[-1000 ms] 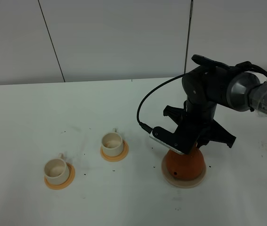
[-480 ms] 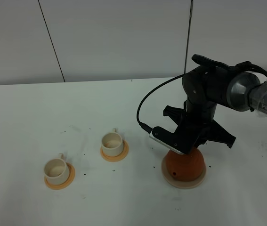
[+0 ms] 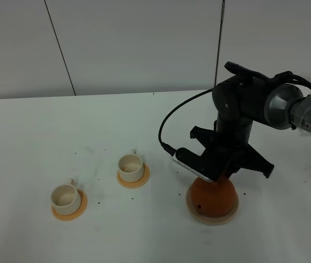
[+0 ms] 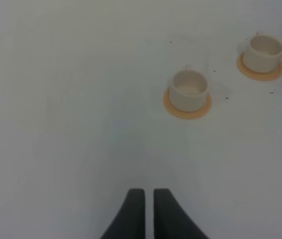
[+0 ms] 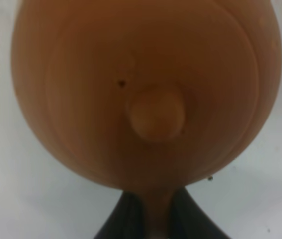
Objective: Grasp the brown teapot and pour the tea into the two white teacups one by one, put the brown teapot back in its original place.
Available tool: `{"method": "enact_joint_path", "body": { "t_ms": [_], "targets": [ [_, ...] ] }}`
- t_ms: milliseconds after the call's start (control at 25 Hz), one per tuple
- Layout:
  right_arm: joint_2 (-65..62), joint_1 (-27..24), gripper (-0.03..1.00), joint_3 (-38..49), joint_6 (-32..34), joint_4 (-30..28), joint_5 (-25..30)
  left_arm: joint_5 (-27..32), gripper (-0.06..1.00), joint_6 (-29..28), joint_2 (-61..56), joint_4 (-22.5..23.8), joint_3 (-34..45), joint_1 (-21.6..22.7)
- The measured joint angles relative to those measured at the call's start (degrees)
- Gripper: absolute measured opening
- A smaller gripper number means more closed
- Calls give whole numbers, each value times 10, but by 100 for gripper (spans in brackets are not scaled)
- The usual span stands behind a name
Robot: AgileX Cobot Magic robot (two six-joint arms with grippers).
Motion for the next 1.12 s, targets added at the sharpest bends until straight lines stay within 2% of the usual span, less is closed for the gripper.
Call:
{"method": "enact_joint_path", "body": {
  "t_ms": [440, 720, 1120],
  "targets": [
    [0, 0, 9, -1, 5, 23, 13, 0, 10, 0, 0, 0, 0, 0],
    [0, 3, 9, -37, 9, 50, 42, 0, 10, 0, 0, 0, 0, 0],
    [1, 4, 9, -43, 31, 54, 58, 0, 10, 0, 0, 0, 0, 0]
  ]
}}
